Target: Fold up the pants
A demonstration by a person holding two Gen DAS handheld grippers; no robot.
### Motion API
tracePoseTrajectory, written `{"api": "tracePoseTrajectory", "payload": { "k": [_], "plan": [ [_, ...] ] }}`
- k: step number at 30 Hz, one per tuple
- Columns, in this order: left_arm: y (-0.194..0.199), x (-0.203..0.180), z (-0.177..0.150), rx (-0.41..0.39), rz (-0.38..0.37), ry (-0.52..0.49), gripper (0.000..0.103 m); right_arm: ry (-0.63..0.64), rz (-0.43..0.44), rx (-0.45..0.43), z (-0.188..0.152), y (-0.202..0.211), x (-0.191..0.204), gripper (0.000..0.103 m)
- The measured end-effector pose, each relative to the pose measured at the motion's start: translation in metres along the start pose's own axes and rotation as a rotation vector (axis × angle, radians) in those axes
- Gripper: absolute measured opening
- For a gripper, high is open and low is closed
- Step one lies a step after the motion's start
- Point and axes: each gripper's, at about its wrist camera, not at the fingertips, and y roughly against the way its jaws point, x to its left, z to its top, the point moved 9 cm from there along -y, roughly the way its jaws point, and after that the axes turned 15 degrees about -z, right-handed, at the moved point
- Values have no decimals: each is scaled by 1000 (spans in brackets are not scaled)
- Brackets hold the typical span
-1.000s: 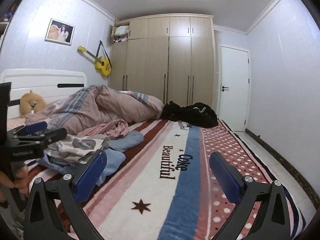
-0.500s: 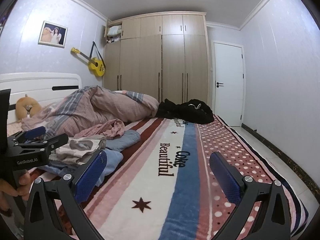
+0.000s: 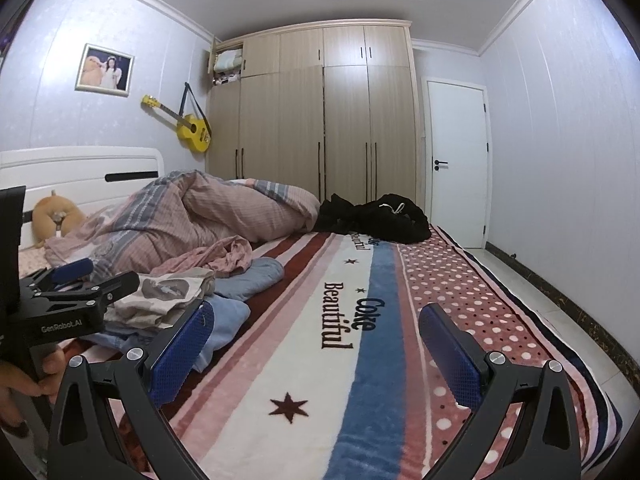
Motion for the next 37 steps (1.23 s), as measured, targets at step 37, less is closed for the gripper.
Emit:
{"api": "tracePoseTrajectory", "payload": {
  "k": [37],
  "plan": [
    [3,-4,2,-7,8,-3,102,-7,2,1,-1,1,5,102]
  ]
}}
